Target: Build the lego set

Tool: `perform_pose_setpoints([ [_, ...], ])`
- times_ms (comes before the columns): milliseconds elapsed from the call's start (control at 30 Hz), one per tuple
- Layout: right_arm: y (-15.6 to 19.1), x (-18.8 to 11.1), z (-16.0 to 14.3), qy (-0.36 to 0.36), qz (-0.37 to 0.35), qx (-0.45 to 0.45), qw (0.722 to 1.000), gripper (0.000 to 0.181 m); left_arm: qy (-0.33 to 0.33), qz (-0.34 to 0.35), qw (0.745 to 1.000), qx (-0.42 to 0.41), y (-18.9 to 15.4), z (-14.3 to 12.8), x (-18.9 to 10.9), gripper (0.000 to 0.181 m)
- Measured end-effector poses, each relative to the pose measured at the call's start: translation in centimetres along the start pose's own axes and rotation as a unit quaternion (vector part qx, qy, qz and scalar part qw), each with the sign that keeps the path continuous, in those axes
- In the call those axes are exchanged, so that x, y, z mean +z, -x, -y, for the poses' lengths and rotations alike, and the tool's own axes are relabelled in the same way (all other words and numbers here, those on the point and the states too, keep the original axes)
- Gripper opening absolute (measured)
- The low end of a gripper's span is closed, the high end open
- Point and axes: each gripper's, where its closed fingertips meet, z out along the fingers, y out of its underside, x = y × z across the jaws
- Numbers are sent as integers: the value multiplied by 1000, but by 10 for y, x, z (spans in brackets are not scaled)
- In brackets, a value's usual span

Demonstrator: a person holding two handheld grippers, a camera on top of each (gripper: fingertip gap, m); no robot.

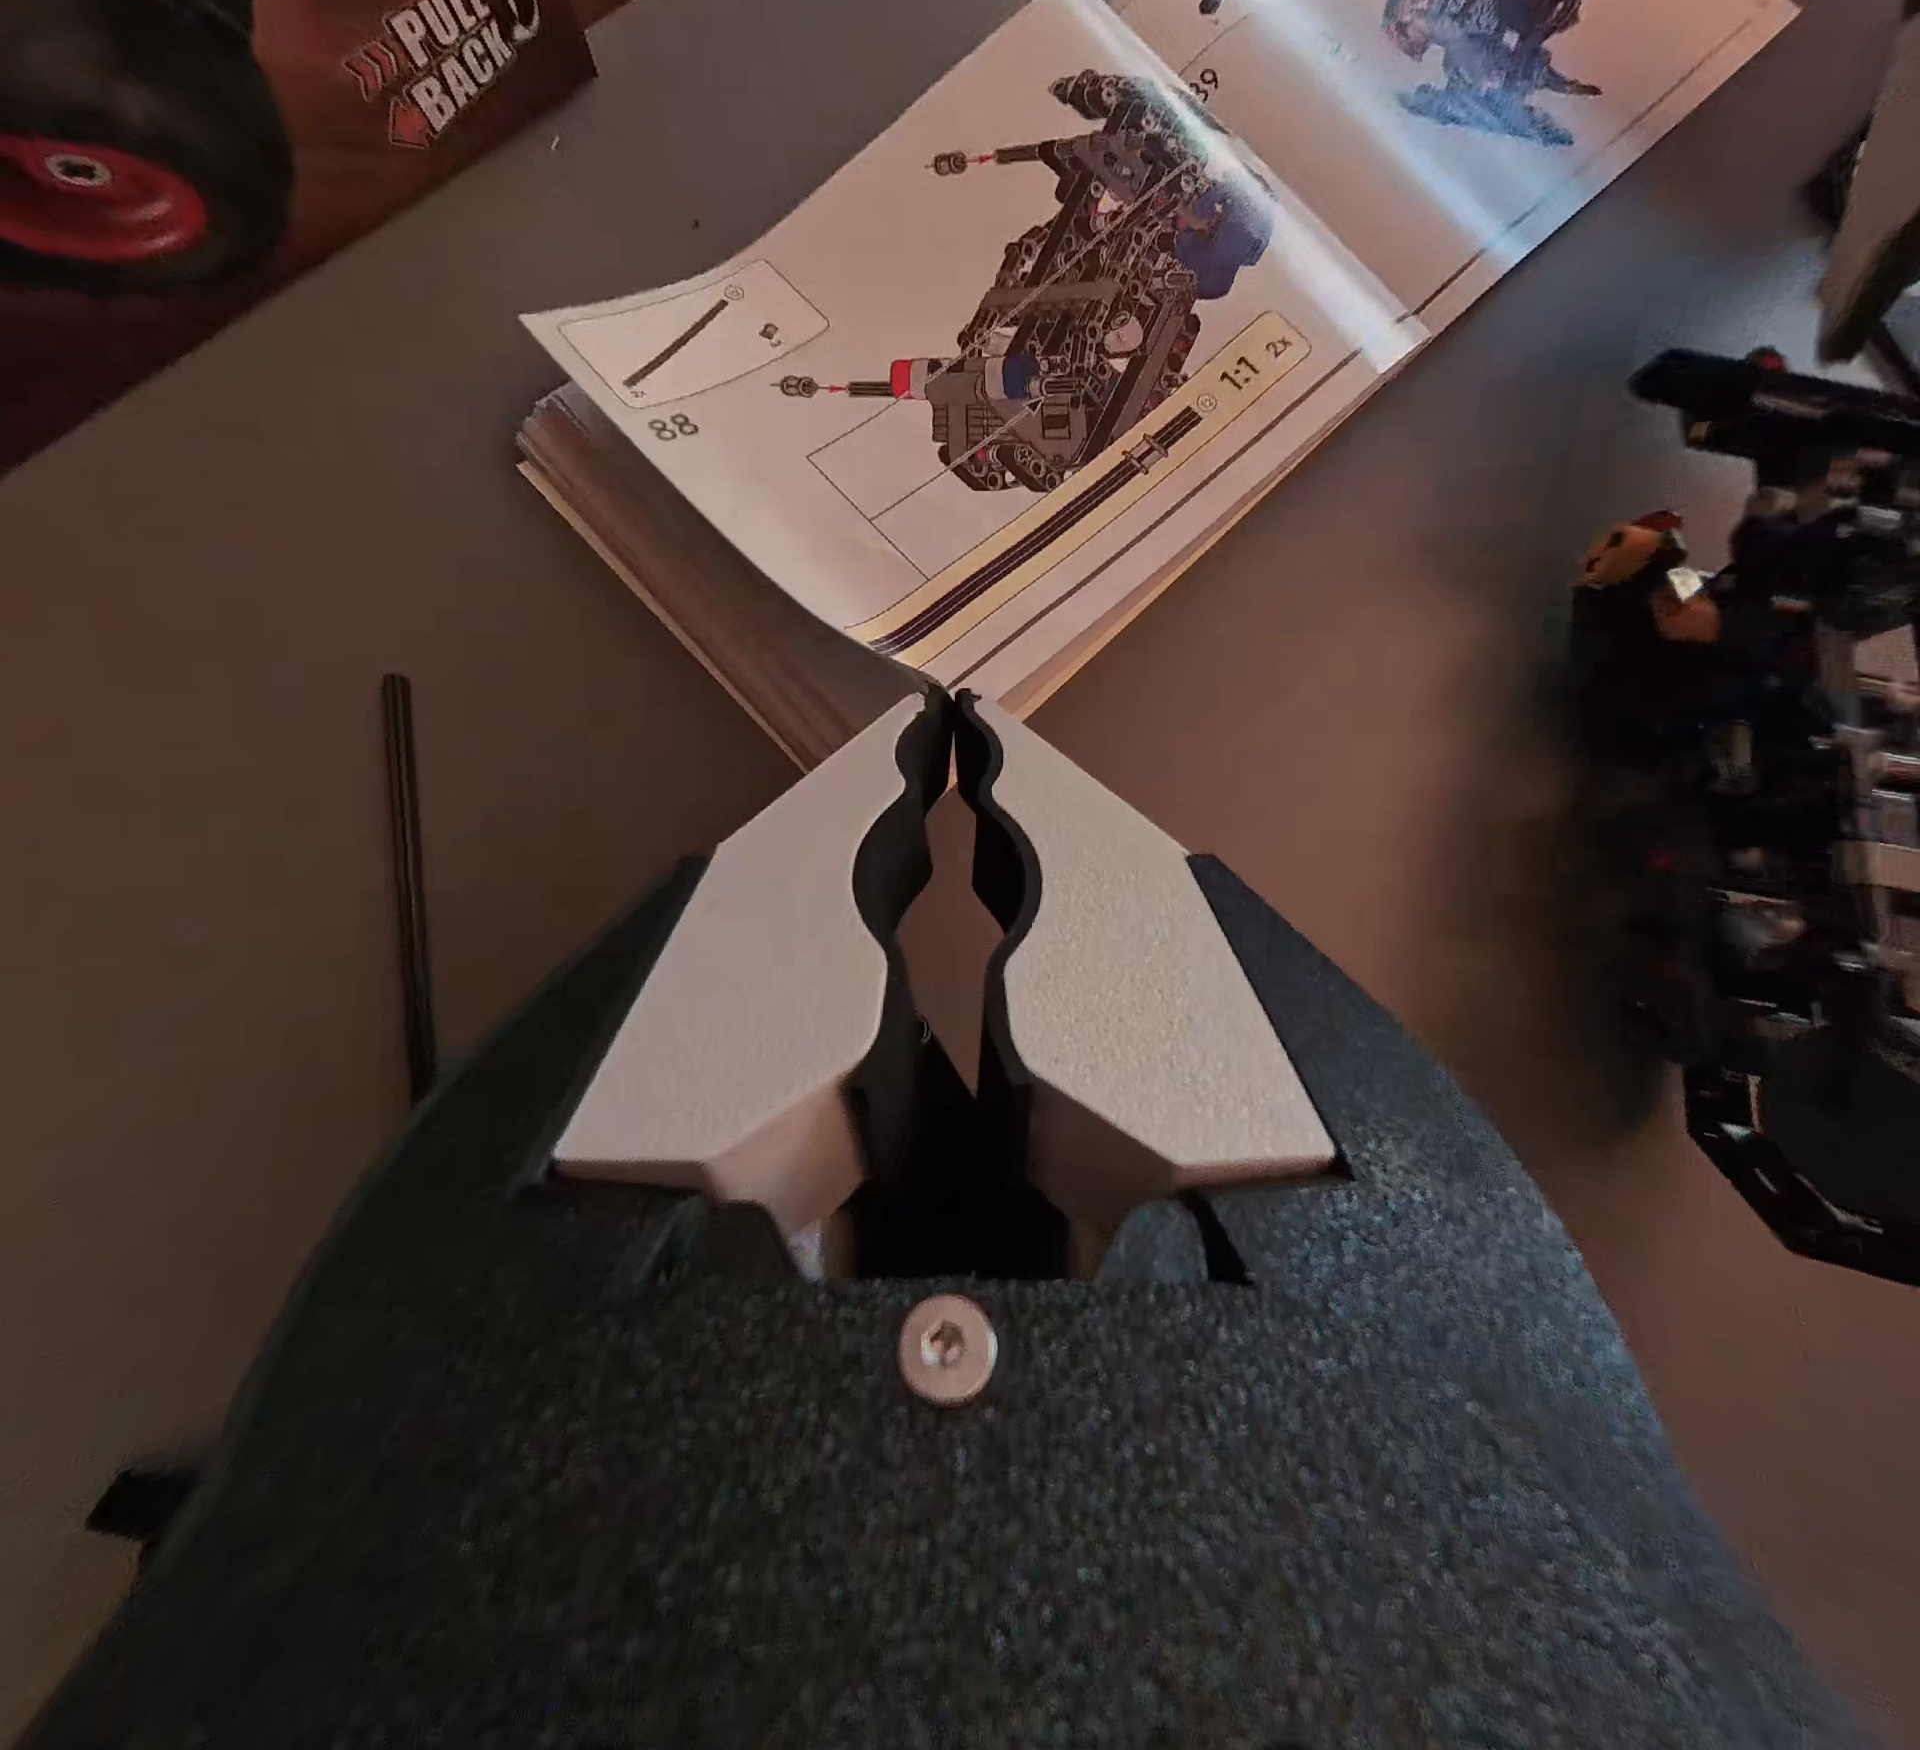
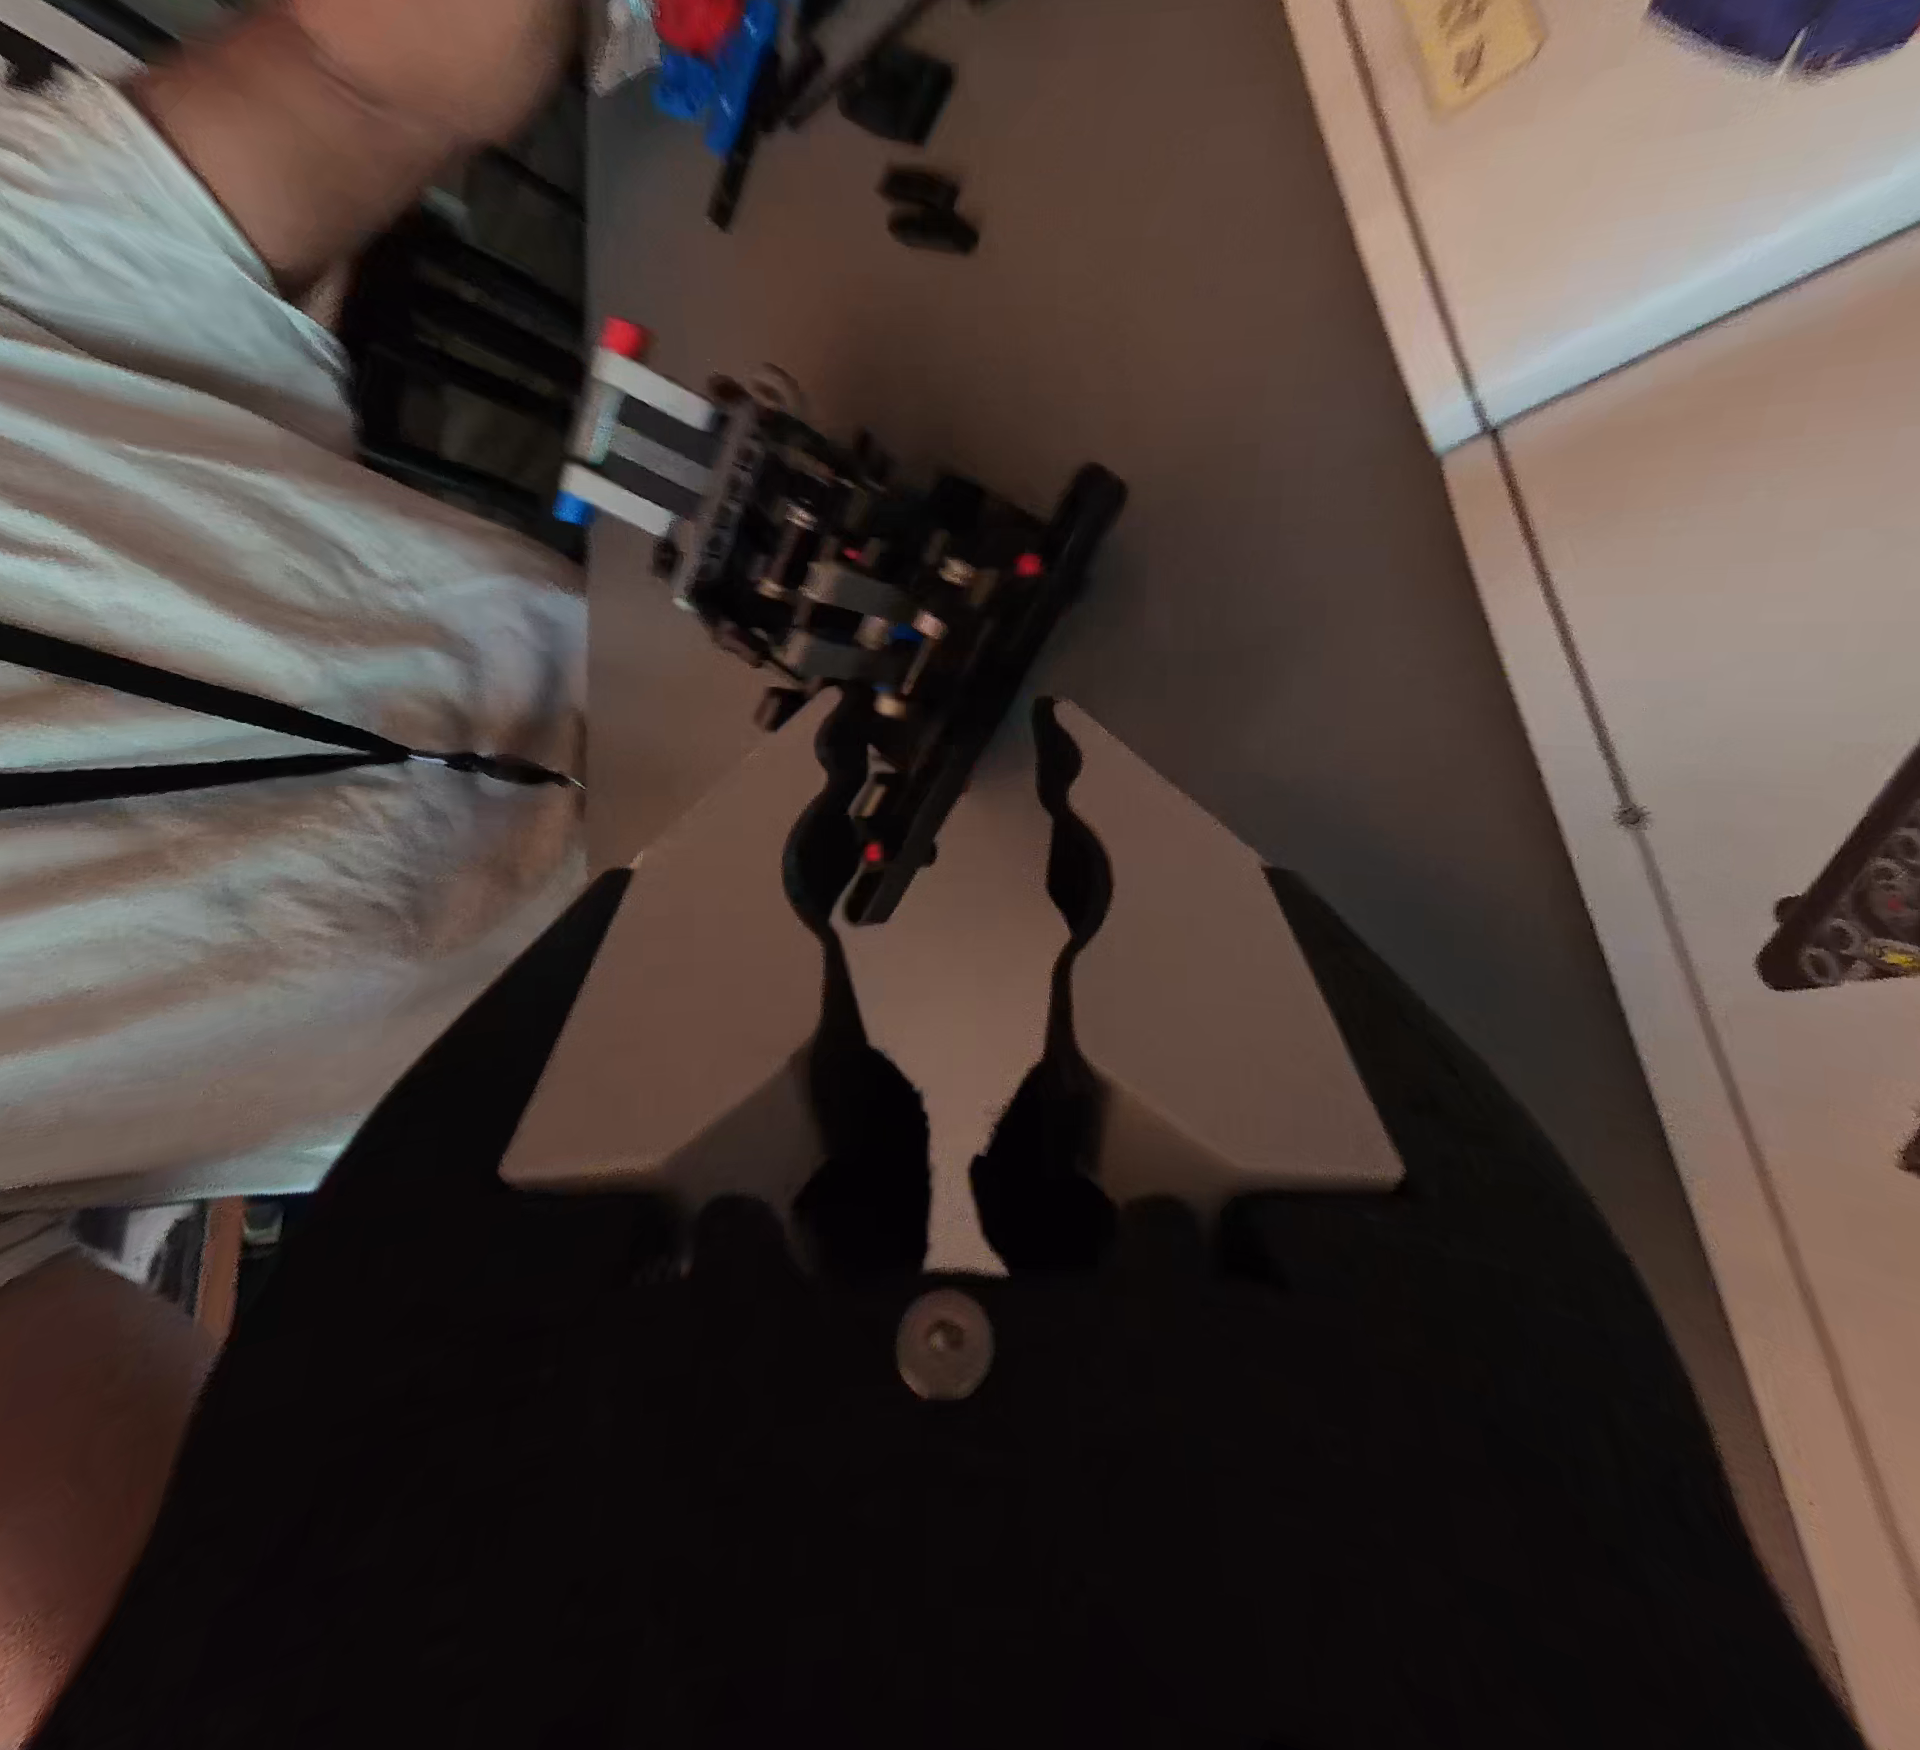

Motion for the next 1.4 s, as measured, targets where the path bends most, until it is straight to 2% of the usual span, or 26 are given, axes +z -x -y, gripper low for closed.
perform_pose_setpoints([
  [67, 8, -17, 21, -48, 18, -10, 999, 34, -1, -2, 1000, 3, 0, 1, 2, 0],
  [133, 8, -34, 53, -116, 5, -47, 992, 30, 5, 4, 1000, 8, 3, -1, 5, 0],
  [200, -16, -42, 86, -173, -65, -68, 980, 23, 16, 9, 1000, 10, 5, -4, 8, 0],
  [233, -36, -38, 93, -167, -120, -79, 975, 18, 18, 11, 1000, 8, 6, -5, 9, 0],
  [300, -70, -17, 89, -102, -211, -123, 964, 7, 22, 11, 1000, 6, 7, -7, 10, 0],
  [400, -98, 9, 77, -32, -279, -163, 946, 2, 28, 12, 999, 8, 8, -11, 9, 0],
  [567, -107, 22, 70, -1, -346, -233, 909, 0, 26, 0, 1000, 3, 13, -9, -4, 0],
  [633, -106, 22, 68, 6, -345, -247, 905, 0, 16, 2, 1000, -9, 22, -2, -12, 0],
  [733, -99, 19, 56, 11, -299, -227, 927, 0, -4, 12, 1000, -22, 36, 12, -19, 0],
  [800, -98, 14, 49, 8, -284, -244, 927, 0, -15, -4, 1000, -8, 28, 22, -15, 0],
  [900, -99, 9, 47, -4, -273, -257, 927, 0, 8, -18, 998, 56, 6, 25, 7, 0],
  [1033, -93, 1, 59, -31, -277, -229, 933, 2, 58, -24, 991, 118, -13, 12, 36, 0],
  [1133, -93, -19, 75, -73, -307, -199, 928, 2, 62, -19, 990, 125, -15, 8, 40, 0],
  [1200, -110, -28, 71, -49, -362, -197, 910, 1, 71, -19, 990, 120, -14, 3, 42, 0],
  [1267, -122, -27, 66, -31, -388, -199, 899, 1, 81, -12, 988, 127, -11, -4, 44, 0],
  [1400, -124, -22, 70, -48, -415, -198, 887, 0, 67, 10, 987, 147, -6, -7, 44, 0],
])
